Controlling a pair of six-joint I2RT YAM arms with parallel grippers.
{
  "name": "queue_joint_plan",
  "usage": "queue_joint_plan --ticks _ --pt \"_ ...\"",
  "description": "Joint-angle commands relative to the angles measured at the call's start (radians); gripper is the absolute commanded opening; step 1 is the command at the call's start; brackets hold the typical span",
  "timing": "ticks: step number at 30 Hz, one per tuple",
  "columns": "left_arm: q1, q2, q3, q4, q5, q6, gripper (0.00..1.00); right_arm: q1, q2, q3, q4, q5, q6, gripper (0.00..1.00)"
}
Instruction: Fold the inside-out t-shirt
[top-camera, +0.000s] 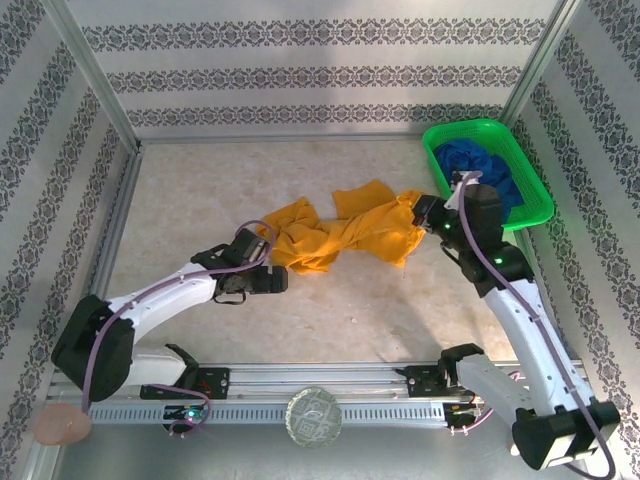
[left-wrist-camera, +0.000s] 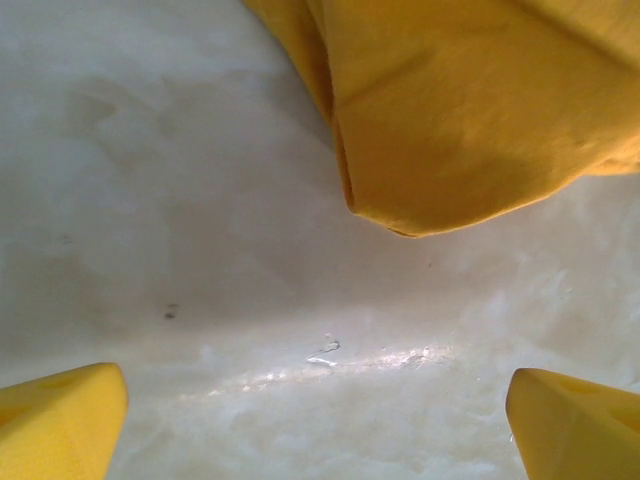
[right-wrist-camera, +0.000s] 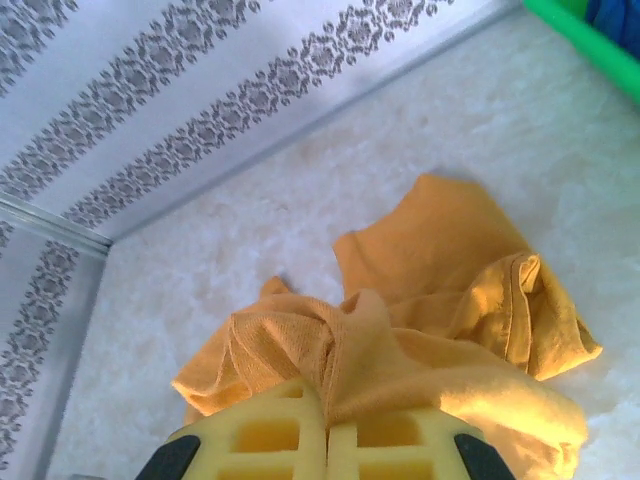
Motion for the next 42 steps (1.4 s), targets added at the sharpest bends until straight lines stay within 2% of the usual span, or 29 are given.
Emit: queue_joint_plan --ticks 1,8,12,14,15,16,18,19,23,28,35,39,42 --pt "-0.03 0.049 0.049 0.065 -0.015 0.029 0.96 -0.03 0.015 -0.012 -0.092 -0.093 -0.016 0.0" --pt "-0.055 0.18 0.091 0.112 -0.077 0.047 0.91 -0.042 0.004 -0.04 -0.075 -0.1 0.006 0.0" --pt "-0.058 0.254 0.118 0.156 -0.108 0.052 0.82 -0.048 0.005 -0.032 -0.077 -0.105 0.005 0.0" --pt "-0.059 0.297 0.143 0.172 -0.127 0.062 0.75 -0.05 0.009 -0.027 -0.078 -0.109 0.005 0.0" --pt "-0.059 0.32 0.161 0.176 -0.142 0.072 0.65 -0.051 0.011 -0.021 -0.078 -0.112 0.005 0.0" --pt "-0.059 0.338 0.183 0.175 -0.161 0.088 0.5 -0.055 0.015 -0.014 -0.078 -0.115 0.005 0.0" --pt "-0.056 0.362 0.238 0.152 -0.212 0.135 0.13 -0.071 0.03 0.01 -0.076 -0.127 0.006 0.0" --pt "-0.044 0.365 0.279 0.124 -0.231 0.17 0.0 -0.086 0.043 0.029 -0.069 -0.146 0.01 0.0" --pt "0.057 0.305 0.492 -0.055 -0.234 0.304 0.0 -0.17 0.119 0.164 -0.042 -0.252 0.022 0.0" --pt "0.212 0.151 0.829 -0.3 -0.123 0.4 0.0 -0.256 0.165 0.434 -0.058 -0.369 0.046 0.0" --pt "0.226 0.042 1.272 -0.506 -0.122 0.459 0.0 -0.331 0.136 0.763 -0.073 -0.426 0.106 0.0" --pt "0.228 0.011 1.371 -0.5 -0.16 0.443 0.0 -0.333 0.117 0.878 -0.053 -0.389 0.141 0.0" --pt "0.231 0.007 1.379 -0.46 -0.171 0.44 0.0 -0.332 0.121 0.921 -0.039 -0.366 0.15 0.0"
